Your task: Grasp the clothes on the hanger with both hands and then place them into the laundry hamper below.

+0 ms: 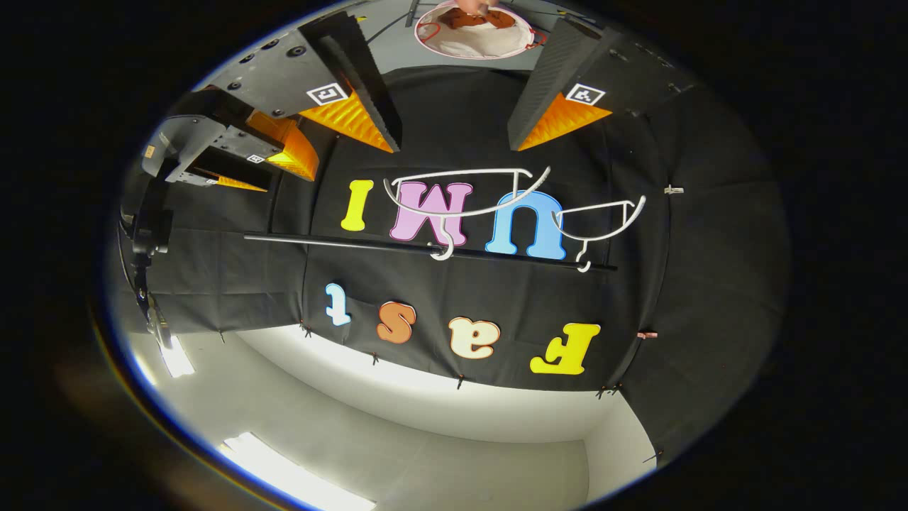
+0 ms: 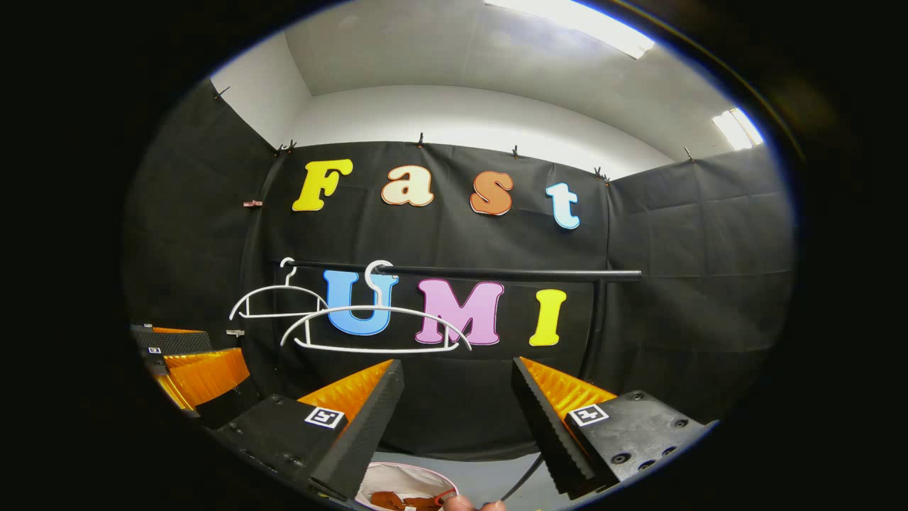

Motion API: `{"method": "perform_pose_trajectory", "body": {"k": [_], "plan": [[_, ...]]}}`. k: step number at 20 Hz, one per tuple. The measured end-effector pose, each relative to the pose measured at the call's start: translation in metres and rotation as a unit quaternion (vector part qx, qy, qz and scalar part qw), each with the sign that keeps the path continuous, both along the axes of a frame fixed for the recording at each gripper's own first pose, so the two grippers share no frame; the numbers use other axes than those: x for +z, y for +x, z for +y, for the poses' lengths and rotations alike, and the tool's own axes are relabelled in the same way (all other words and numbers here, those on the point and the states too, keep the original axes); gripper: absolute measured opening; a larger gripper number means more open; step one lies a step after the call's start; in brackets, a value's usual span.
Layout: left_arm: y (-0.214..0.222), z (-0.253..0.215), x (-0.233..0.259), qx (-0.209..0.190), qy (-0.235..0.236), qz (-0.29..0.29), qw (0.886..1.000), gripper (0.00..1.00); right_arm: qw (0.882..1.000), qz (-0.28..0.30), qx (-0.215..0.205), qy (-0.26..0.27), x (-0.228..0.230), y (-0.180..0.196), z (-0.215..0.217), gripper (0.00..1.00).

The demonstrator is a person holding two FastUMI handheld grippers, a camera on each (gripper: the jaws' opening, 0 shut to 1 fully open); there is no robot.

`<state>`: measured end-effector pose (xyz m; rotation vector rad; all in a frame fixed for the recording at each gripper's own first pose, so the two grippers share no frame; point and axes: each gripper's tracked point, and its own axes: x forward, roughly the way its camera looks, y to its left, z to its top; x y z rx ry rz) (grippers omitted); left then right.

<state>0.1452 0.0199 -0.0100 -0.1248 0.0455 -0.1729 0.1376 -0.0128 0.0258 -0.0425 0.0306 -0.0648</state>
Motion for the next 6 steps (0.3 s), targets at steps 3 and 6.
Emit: {"method": "perform_pose_trajectory", "body": {"k": [3, 6], "plan": [[-0.0014, -0.0031, 0.0007, 0.0, 0.0, 0.0, 1.0, 0.95, 1.0, 0.001, -0.001, 0.003, -0.0009, -0.0009, -0.0015, 0.99], [-0.0012, -0.0047, 0.002, 0.0, 0.002, -0.001, 1.0, 0.95, 1.0, -0.001, -0.002, 0.004, 0.0, -0.0015, -0.0035, 1.0]]}}
